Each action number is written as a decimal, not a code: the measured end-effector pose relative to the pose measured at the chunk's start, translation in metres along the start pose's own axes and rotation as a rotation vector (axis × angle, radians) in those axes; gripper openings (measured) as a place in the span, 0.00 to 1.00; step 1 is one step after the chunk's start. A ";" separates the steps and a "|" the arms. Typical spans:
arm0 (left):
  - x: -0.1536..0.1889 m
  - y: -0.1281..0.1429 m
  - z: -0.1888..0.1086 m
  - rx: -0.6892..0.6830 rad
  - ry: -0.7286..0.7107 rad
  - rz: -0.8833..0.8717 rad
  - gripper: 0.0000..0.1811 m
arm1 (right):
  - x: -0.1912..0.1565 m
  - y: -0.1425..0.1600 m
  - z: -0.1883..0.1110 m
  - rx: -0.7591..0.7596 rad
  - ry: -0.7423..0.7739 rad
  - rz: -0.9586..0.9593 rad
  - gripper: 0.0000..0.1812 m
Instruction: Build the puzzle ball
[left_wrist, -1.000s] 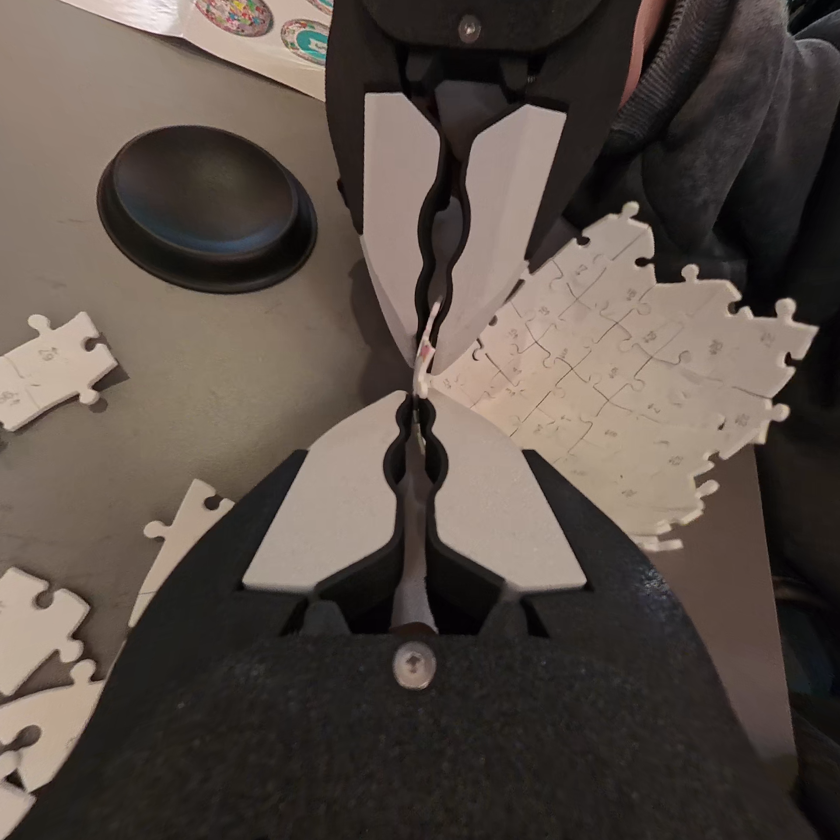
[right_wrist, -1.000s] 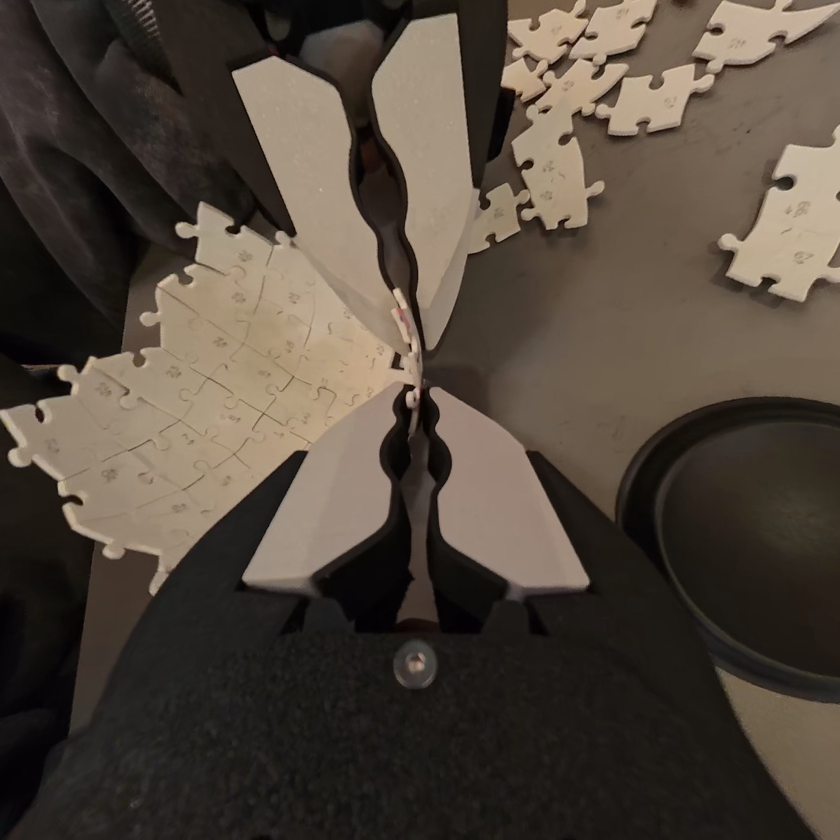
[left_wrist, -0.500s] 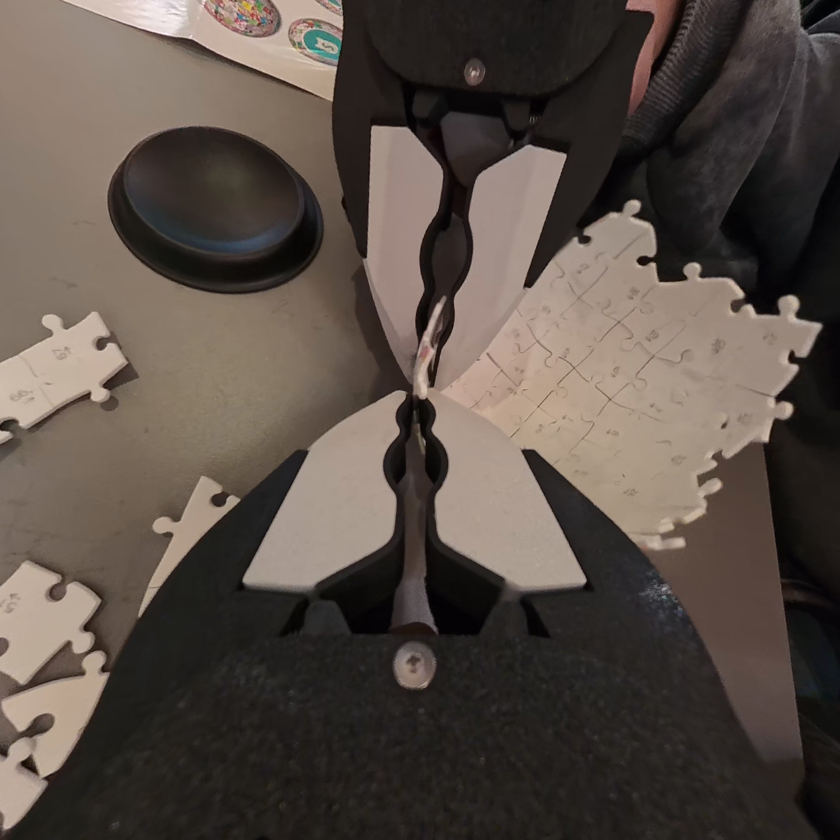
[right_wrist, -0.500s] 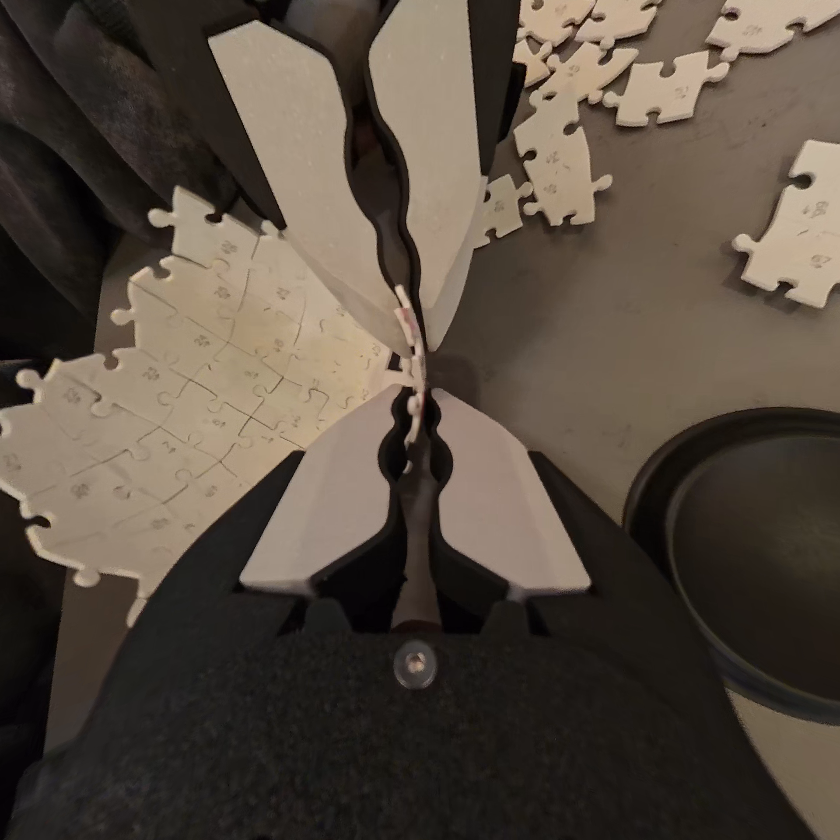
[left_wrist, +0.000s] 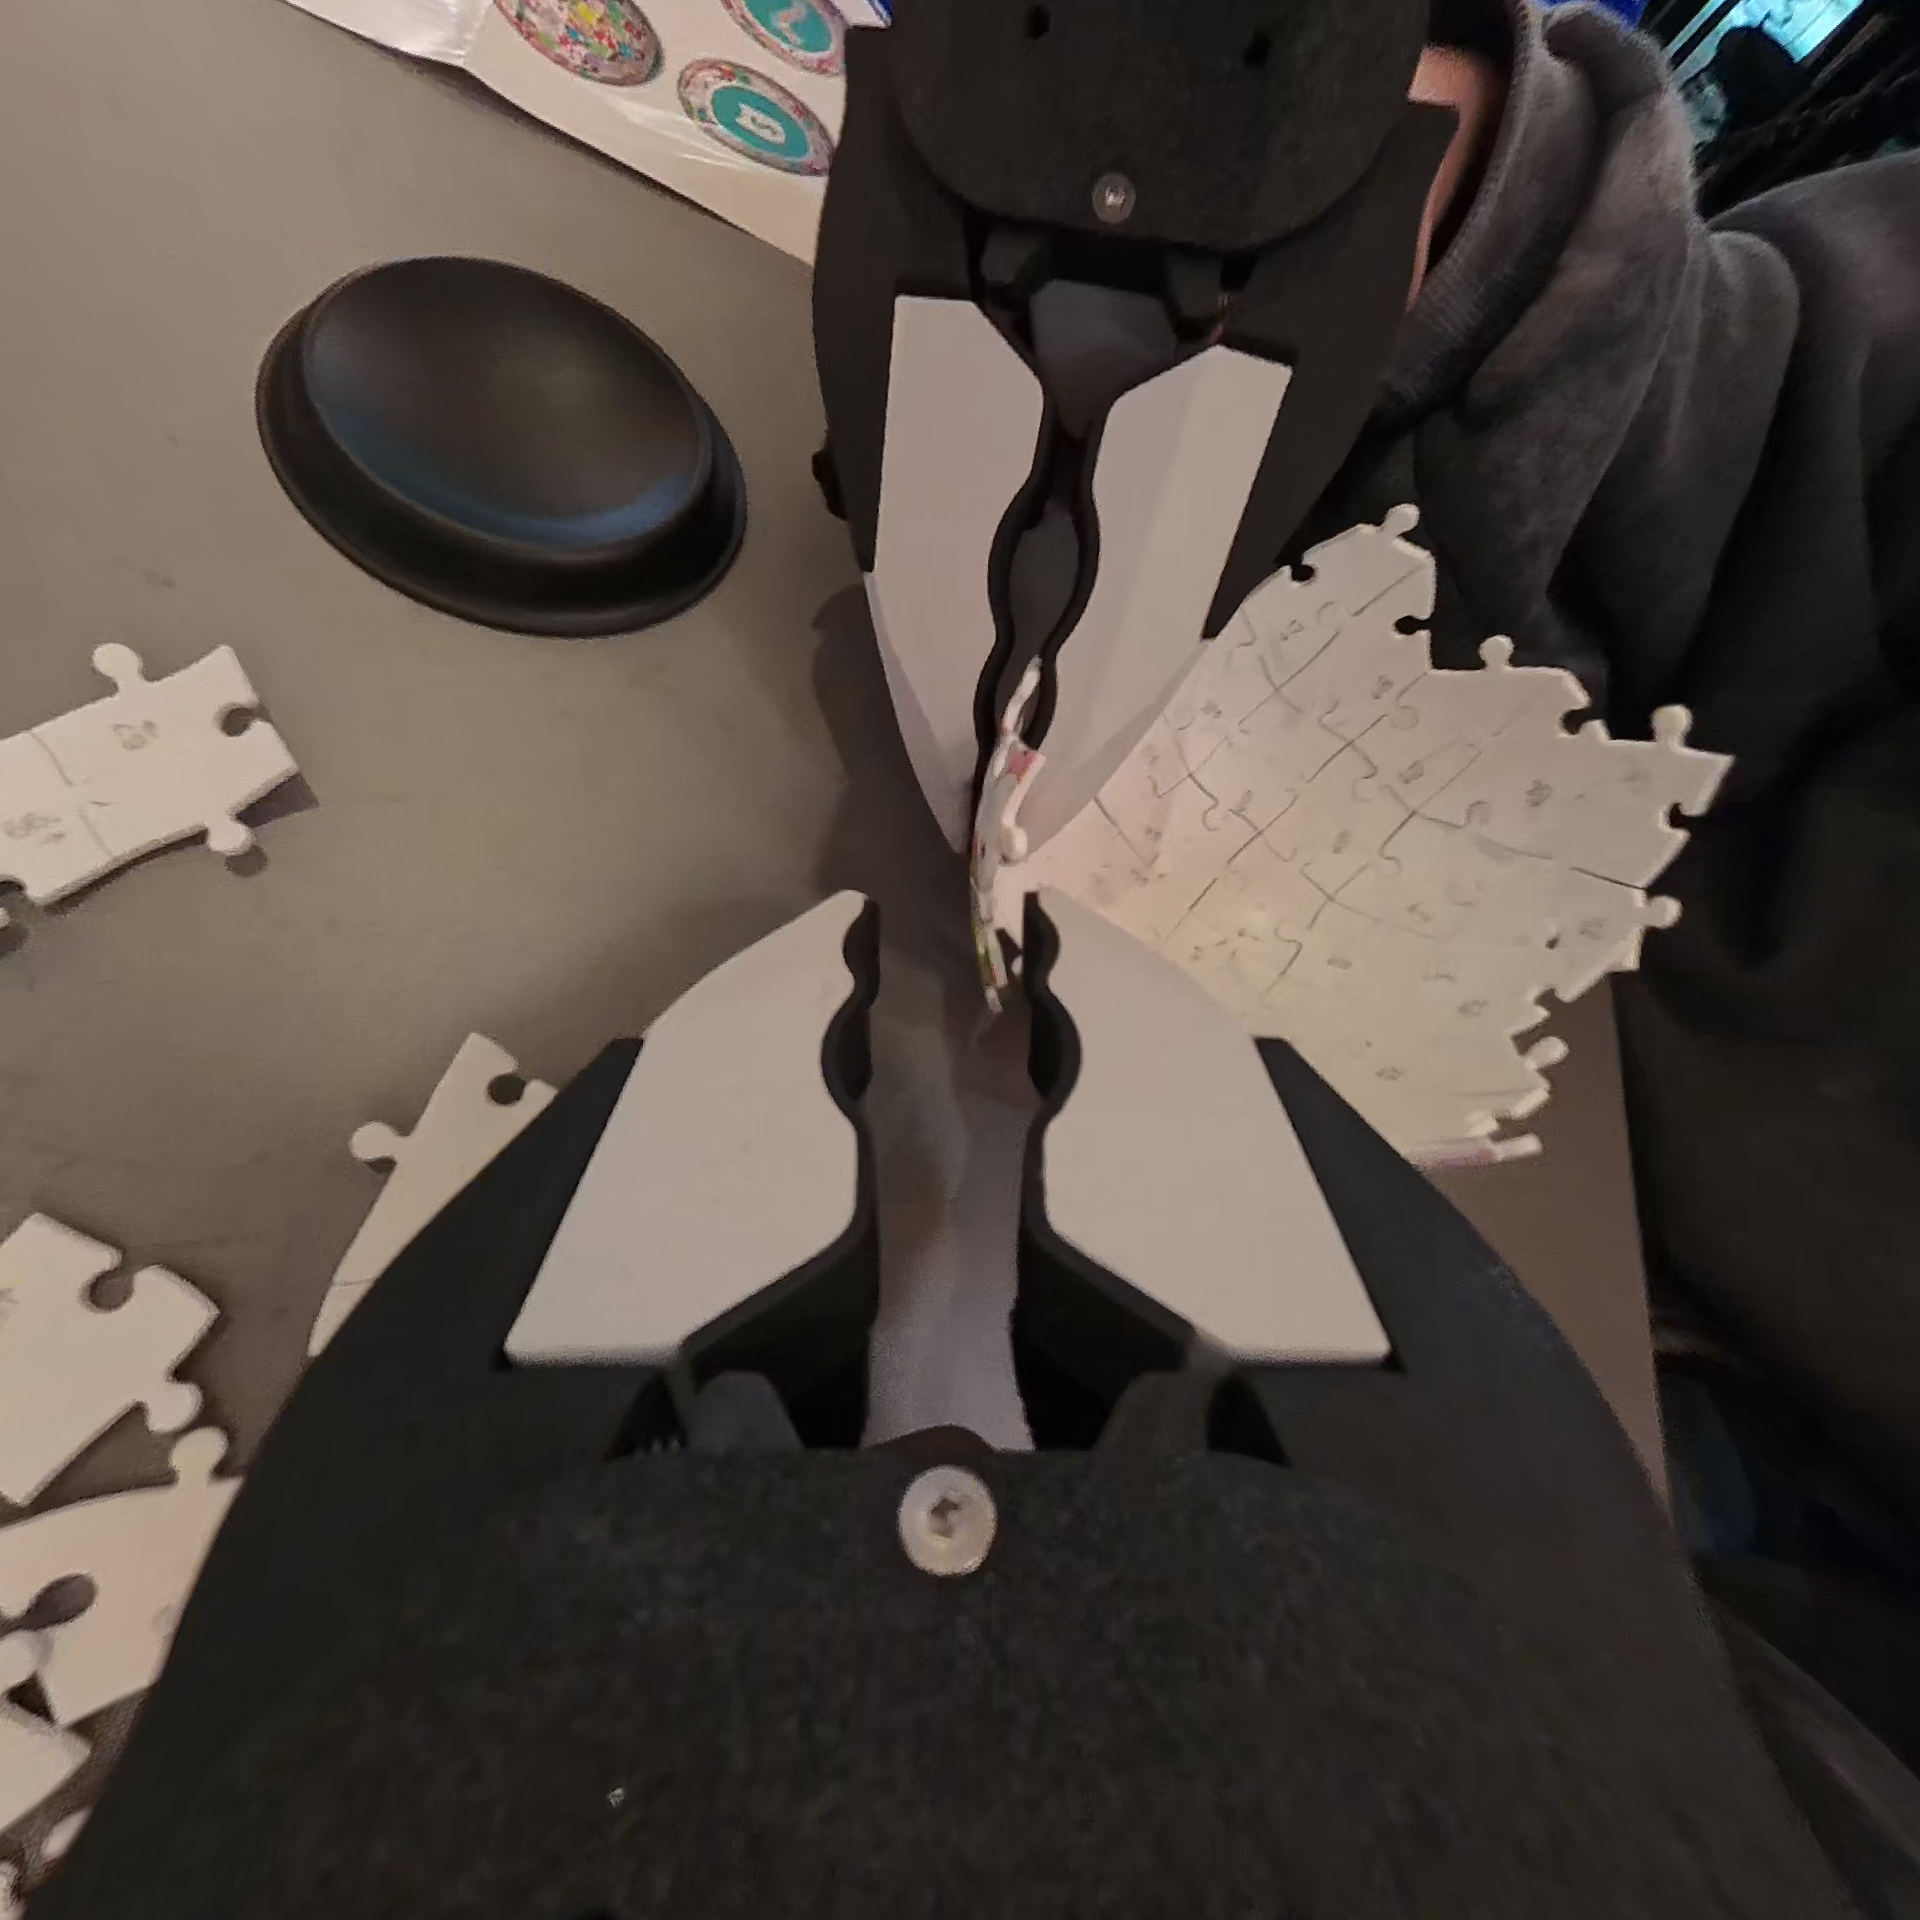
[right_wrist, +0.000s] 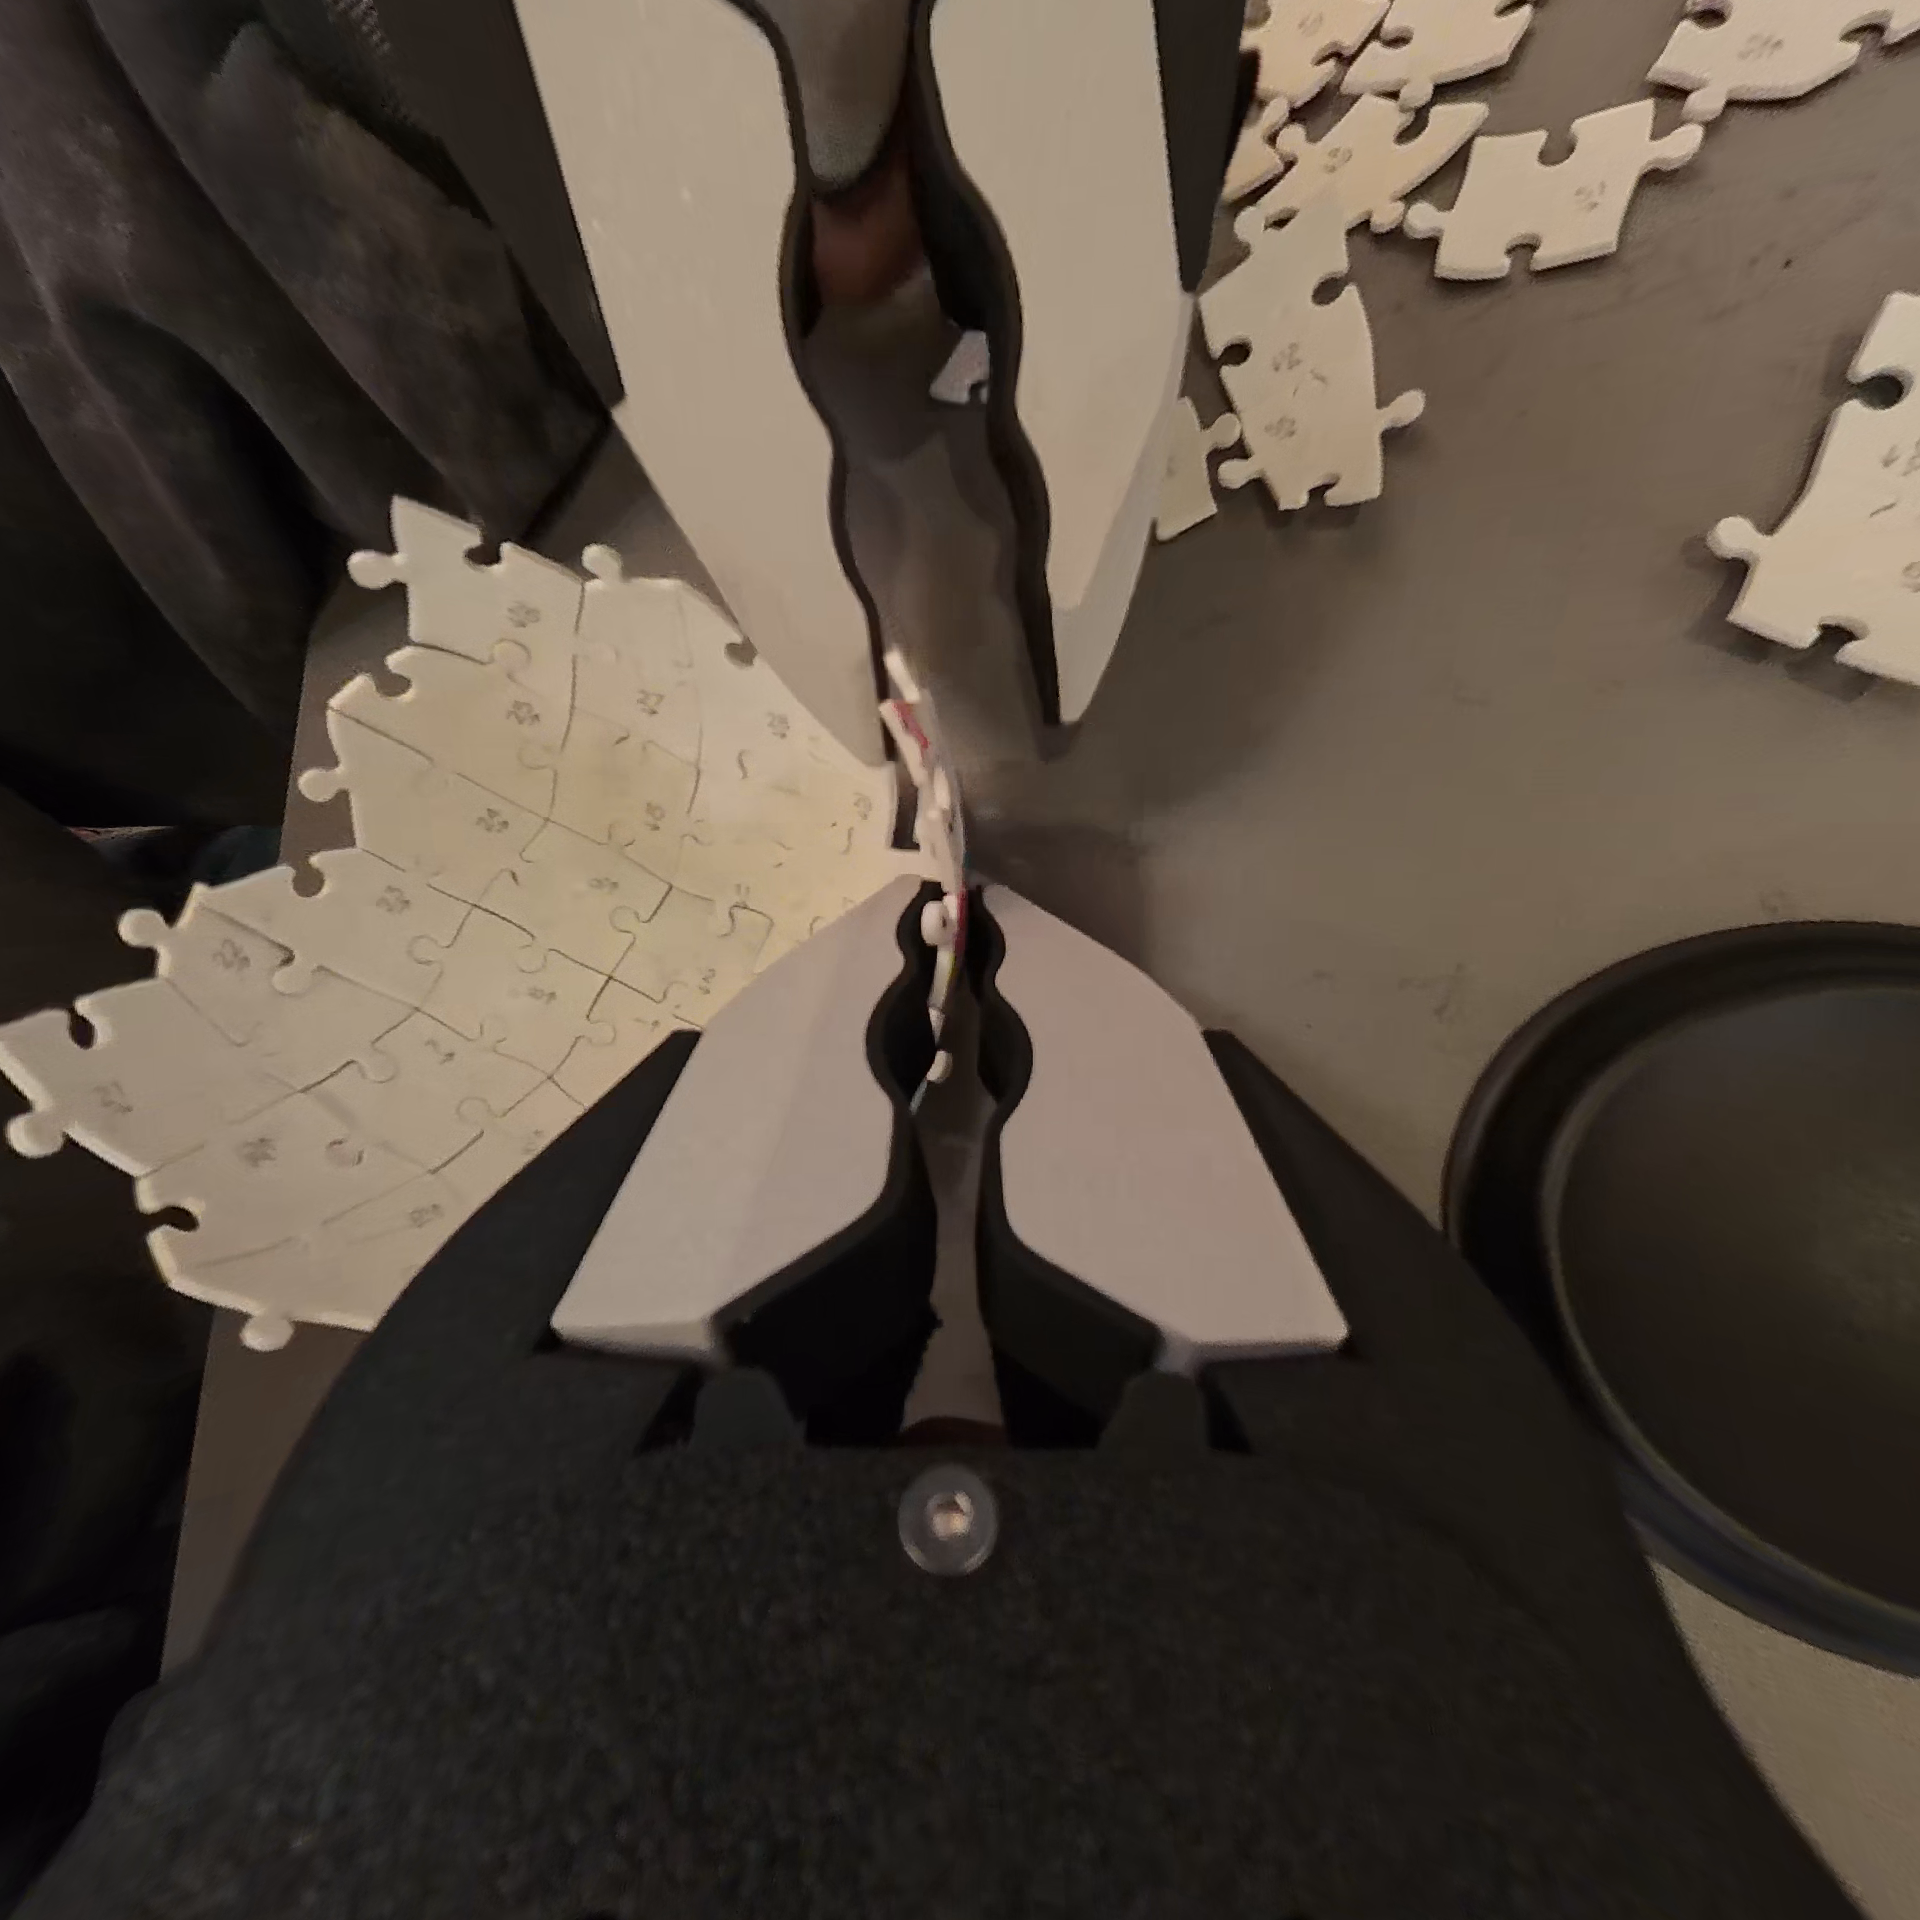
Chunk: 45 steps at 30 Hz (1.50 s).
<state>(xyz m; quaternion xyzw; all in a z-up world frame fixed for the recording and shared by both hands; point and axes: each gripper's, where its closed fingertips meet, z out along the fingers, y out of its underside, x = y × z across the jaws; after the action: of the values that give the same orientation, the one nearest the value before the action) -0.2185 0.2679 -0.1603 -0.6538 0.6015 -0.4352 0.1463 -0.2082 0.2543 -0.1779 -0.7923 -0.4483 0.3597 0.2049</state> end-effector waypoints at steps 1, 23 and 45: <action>0.001 0.000 -0.002 0.004 0.013 -0.010 0.14 | 0.000 0.000 0.000 0.003 -0.004 0.003 0.02; 0.010 0.012 -0.002 -0.075 0.065 -0.055 0.04 | -0.002 0.002 -0.005 0.050 -0.092 0.054 0.02; 0.013 0.012 0.003 -0.111 0.000 0.082 0.02 | -0.007 0.006 -0.005 0.013 -0.129 0.042 0.06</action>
<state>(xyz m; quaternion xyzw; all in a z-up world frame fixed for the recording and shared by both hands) -0.2255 0.2517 -0.1657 -0.6358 0.6508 -0.3950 0.1273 -0.2032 0.2450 -0.1755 -0.7752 -0.4416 0.4173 0.1731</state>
